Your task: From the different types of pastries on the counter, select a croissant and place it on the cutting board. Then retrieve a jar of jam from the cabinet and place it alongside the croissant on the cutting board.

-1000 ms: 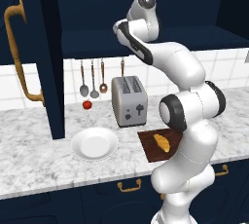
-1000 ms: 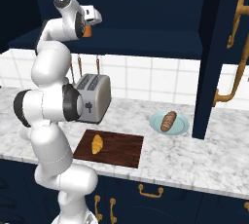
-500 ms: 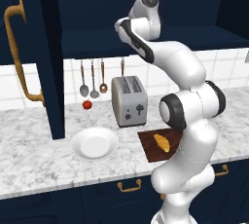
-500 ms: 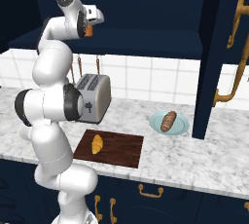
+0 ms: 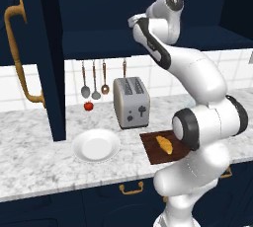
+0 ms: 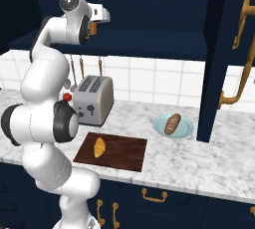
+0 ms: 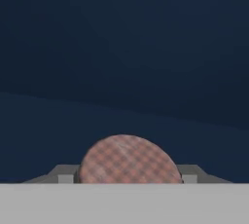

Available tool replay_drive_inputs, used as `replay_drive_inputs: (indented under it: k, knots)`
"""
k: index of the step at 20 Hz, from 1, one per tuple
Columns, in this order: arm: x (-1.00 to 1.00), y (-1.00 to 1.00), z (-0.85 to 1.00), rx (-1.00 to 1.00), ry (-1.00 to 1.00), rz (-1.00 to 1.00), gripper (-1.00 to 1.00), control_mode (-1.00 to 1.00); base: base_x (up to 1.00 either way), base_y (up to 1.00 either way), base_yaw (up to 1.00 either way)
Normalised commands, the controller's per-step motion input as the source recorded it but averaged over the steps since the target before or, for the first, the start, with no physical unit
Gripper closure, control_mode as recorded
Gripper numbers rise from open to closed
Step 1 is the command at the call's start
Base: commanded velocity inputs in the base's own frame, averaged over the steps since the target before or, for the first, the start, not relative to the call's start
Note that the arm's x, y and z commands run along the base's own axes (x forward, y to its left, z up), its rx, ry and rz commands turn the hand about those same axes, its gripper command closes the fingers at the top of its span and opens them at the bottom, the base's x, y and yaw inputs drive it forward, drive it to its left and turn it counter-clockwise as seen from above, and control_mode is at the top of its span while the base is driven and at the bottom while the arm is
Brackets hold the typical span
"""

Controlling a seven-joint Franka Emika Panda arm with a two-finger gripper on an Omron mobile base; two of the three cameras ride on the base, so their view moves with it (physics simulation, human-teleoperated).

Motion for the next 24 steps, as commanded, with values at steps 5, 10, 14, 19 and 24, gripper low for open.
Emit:
replay_drive_inputs:
  k: [5, 10, 14, 19, 24]
  knots:
    - [-0.82, -0.22, 0.04, 0.06, -0.18, 0.0, 1.0, -1.0, 0.0, 0.0, 0.0]
    - [-0.53, -0.11, 0.38, 0.05, 0.0, 0.0, 1.0, -1.0, 0.0, 0.0, 0.0]
    - [-0.41, 0.0, 0.7, 0.03, 0.06, -0.03, 1.0, -1.0, 0.0, 0.0, 0.0]
    - [-0.45, -0.15, 0.32, 0.0, 0.07, -0.04, 1.0, -1.0, 0.0, 0.0, 0.0]
    - [-0.76, -0.47, -0.06, 0.0, -0.04, -0.02, 1.0, -1.0, 0.0, 0.0, 0.0]
